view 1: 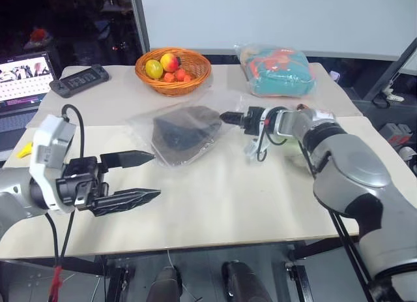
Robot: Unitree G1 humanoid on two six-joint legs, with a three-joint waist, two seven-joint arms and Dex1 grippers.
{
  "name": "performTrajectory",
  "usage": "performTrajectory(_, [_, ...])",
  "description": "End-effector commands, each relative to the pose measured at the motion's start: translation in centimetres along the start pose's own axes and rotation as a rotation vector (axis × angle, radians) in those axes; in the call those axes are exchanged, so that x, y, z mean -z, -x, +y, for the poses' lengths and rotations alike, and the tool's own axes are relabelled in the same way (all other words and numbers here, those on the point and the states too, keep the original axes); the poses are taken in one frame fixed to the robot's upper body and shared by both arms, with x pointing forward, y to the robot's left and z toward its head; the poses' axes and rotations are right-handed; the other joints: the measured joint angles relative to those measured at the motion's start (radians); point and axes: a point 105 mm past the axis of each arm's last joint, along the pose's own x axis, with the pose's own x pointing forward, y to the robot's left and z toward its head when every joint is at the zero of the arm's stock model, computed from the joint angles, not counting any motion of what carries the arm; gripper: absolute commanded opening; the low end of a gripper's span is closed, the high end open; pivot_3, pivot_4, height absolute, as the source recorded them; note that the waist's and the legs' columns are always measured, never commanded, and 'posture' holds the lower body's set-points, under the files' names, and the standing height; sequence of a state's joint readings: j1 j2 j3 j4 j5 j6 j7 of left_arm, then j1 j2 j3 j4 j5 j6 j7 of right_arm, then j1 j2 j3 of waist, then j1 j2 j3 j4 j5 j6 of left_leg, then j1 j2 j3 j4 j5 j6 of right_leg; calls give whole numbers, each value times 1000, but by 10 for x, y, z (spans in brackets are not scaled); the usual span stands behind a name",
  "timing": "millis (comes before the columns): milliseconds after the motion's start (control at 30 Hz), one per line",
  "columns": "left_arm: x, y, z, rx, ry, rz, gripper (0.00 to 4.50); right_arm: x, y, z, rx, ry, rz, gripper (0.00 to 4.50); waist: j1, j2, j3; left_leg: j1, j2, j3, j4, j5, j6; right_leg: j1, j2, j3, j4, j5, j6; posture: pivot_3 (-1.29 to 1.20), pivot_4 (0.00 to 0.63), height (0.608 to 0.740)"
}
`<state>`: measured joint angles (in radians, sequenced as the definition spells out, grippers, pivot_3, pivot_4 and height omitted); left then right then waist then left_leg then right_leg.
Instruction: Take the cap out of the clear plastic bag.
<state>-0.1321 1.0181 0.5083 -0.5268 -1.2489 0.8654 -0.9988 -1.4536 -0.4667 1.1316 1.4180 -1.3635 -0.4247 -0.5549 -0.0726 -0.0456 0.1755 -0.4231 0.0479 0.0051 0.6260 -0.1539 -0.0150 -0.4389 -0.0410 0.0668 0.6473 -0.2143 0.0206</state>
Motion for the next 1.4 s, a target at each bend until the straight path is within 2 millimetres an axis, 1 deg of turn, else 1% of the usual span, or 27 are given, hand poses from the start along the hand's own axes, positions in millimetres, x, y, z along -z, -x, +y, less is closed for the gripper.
performTrajectory(33, [-5,0,6,0,-40,-8,4500,43,32,50,-268,-271,285,4439,4,0,0,0,0,0,0,0,0,0,0,0,0,0,0,0,150,740])
performTrajectory(67, [-6,-1,7,0,-43,-10,4500,46,36,54,-282,-341,308,4439,5,0,0,0,0,0,0,0,0,0,0,0,-1,0,0,0,150,740])
performTrajectory(133, [-7,-2,10,-7,-50,-18,4500,47,38,54,-258,-557,332,4439,2,0,0,-1,0,0,0,0,0,0,0,0,-1,0,0,0,150,740])
performTrajectory(200, [-8,-1,17,-50,-63,-30,4500,41,33,39,-172,-935,269,4439,-11,0,0,0,0,1,0,0,0,0,0,0,-2,0,2,0,150,740])
performTrajectory(233, [-9,0,21,-74,-67,-38,4500,37,30,26,-114,-1109,205,4439,-17,0,0,0,0,1,0,0,0,1,1,1,-2,-2,4,0,150,740])
performTrajectory(300, [-10,4,29,-135,-80,-45,4500,32,23,-2,9,-1401,61,4439,-33,-1,1,2,1,0,0,0,0,3,2,1,-1,-2,5,0,150,740])
performTrajectory(333, [-10,9,36,-188,-86,-51,4500,28,21,-20,63,-1522,-27,4439,-40,-1,1,3,2,0,0,0,0,4,3,1,-1,-1,5,0,150,740])
performTrajectory(367, [-12,16,43,-244,-80,-74,4500,22,23,-43,110,-1590,-136,4439,-43,0,1,4,3,-1,-1,0,0,5,5,2,-1,-1,5,0,150,740])
performTrajectory(400, [-13,21,47,-280,-74,-92,4500,16,27,-59,132,-1626,-216,4439,-44,0,1,5,3,-1,-1,0,0,5,5,2,1,-1,5,0,150,740])
performTrajectory(433, [-16,28,52,-323,-64,-118,4500,11,33,-83,164,-1662,-302,4439,-43,1,1,6,3,-2,-1,0,0,5,5,2,1,-1,5,0,150,740])
performTrajectory(467, [-18,35,54,-354,-58,-137,4500,8,39,-103,188,-1681,-365,4439,-39,3,3,6,4,-2,-1,0,0,5,6,1,2,-1,5,0,150,740])
performTrajectory(500, [-20,39,56,-379,-56,-151,4500,6,45,-120,203,-1700,-410,4439,-37,4,3,6,4,-3,-1,0,0,4,6,1,3,-1,5,0,150,740])
performTrajectory(600, [-22,47,57,-425,-52,-183,4500,3,59,-156,219,-1752,-515,4439,-22,4,4,3,4,-2,0,0,0,0,5,1,4,-1,5,0,150,740])
performTrajectory(667, [-20,50,57,-451,-55,-180,4500,-3,64,-175,214,-1749,-590,4439,-12,4,4,3,4,-1,0,0,0,1,5,1,3,-1,5,0,150,740])
performTrajectory(733, [-16,53,56,-475,-56,-171,4500,-10,65,-187,210,-1760,-635,4439,1,4,3,3,4,0,0,0,0,1,4,1,1,-1,5,0,150,740])
performTrajectory(767, [-13,57,55,-500,-53,-167,4500,-19,61,-194,204,-1772,-659,4439,4,3,3,3,3,1,0,0,0,1,3,1,1,-2,4,0,150,740])
performTrajectory(800, [-11,61,55,-524,-51,-163,4500,-27,56,-200,195,-1783,-676,4439,5,3,3,2,3,2,0,0,0,0,2,1,1,-5,-2,0,150,740])
performTrajectory(833, [-9,65,55,-547,-50,-162,4500,-36,51,-204,185,-1780,-683,4439,5,3,3,2,3,2,0,0,0,0,2,1,1,-5,-3,0,150,740])
performTrajectory(900, [-6,70,54,-577,-47,-161,4500,-50,44,-208,174,-1760,-682,4439,6,3,3,1,4,3,0,0,0,-1,2,1,1,-5,-3,0,150,740])
performTrajectory(967, [-3,77,53,-609,-39,-160,4500,-65,32,-214,155,-1798,-673,4439,7,3,3,0,4,3,0,0,0,-2,2,0,1,-5,-4,0,150,740])
performTrajectory(1033, [0,81,51,-633,-35,-154,4500,-76,24,-222,146,-1835,-680,4439,6,3,3,0,4,3,0,0,0,-3,1,0,1,-5,-3,0,150,740])
performTrajectory(1100, [1,86,47,-643,-33,-146,4500,-88,14,-234,142,-1825,-685,4439,6,3,3,-1,4,3,0,0,0,-4,1,0,1,-5,-3,0,150,740])
performTrajectory(1300, [9,88,41,-638,-26,-110,4500,-112,2,-255,126,-1822,-723,4439,6,2,2,-1,4,3,-1,0,-1,-4,1,0,1,-4,-7,0,150,740])
performTrajectory(1367, [9,87,41,-637,-25,-114,4500,-123,-5,-259,124,-1792,-716,4439,6,2,2,-1,4,3,-1,-1,-1,-4,0,-1,0,-4,-7,0,150,740])
performTrajectory(1400, [9,86,41,-636,-25,-117,4500,-127,-9,-258,131,-1761,-693,4439,4,1,2,-1,4,3,-1,-3,-4,-4,0,-1,0,-4,-6,0,150,740])
